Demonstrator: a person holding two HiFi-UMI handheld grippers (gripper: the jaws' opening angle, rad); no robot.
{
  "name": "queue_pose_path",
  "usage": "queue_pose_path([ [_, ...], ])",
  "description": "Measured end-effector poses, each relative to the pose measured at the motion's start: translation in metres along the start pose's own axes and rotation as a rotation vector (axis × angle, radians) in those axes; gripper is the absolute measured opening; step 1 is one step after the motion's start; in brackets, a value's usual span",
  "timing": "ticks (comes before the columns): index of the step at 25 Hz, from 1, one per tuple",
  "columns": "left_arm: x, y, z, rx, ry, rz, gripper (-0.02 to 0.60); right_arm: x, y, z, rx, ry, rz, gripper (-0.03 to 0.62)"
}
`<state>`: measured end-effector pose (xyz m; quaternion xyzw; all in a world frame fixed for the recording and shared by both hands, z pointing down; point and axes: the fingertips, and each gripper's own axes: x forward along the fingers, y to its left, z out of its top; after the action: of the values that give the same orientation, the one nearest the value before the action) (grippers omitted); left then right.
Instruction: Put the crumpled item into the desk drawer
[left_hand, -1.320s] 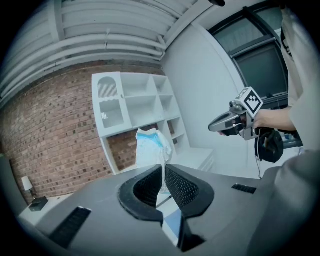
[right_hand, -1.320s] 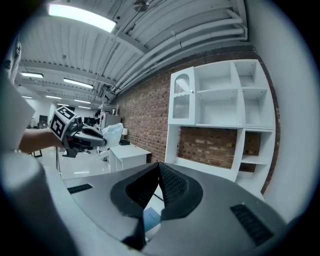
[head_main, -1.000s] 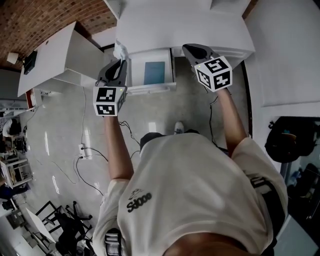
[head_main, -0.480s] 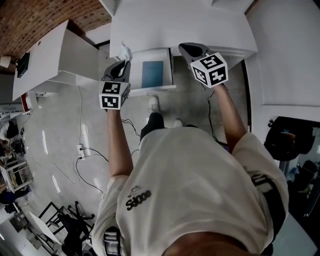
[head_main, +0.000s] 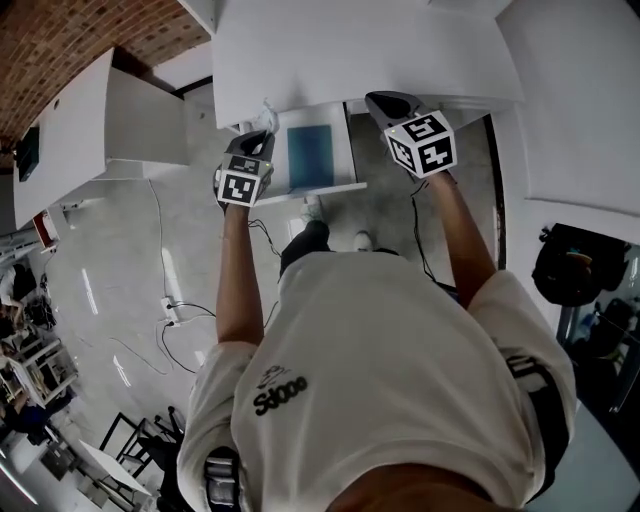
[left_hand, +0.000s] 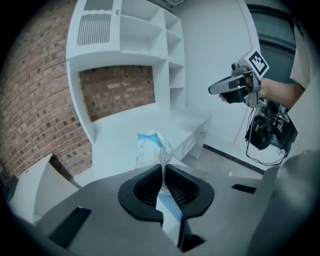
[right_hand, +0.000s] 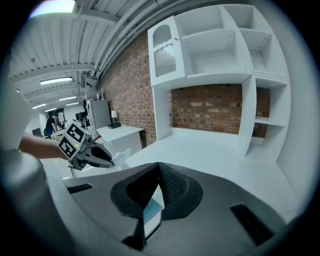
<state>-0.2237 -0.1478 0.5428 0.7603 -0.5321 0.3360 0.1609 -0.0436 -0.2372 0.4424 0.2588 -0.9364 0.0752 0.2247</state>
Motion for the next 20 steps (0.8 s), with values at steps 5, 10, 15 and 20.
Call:
queue_pose_path([
  [5,0.047,0.009,-0.033,0.06,0.101,-0.058,0.032,0.032,-0.001,-0.021,0.041,0.054,-0.018,0.006],
  [10,0.093,0.005,-0.064,0.119,0.197,-0.147,0.032,0.056,0.004,-0.039,-0.011,0.109,0.018,0.006],
  [15,0.131,-0.012,-0.094,0.119,0.259,-0.264,0.032,0.07,-0.003,-0.047,0.038,0.132,0.026,0.005],
  [20,0.175,-0.014,-0.118,0.111,0.305,-0.359,0.032,0.087,-0.015,-0.065,0.064,0.212,-0.009,0.006],
])
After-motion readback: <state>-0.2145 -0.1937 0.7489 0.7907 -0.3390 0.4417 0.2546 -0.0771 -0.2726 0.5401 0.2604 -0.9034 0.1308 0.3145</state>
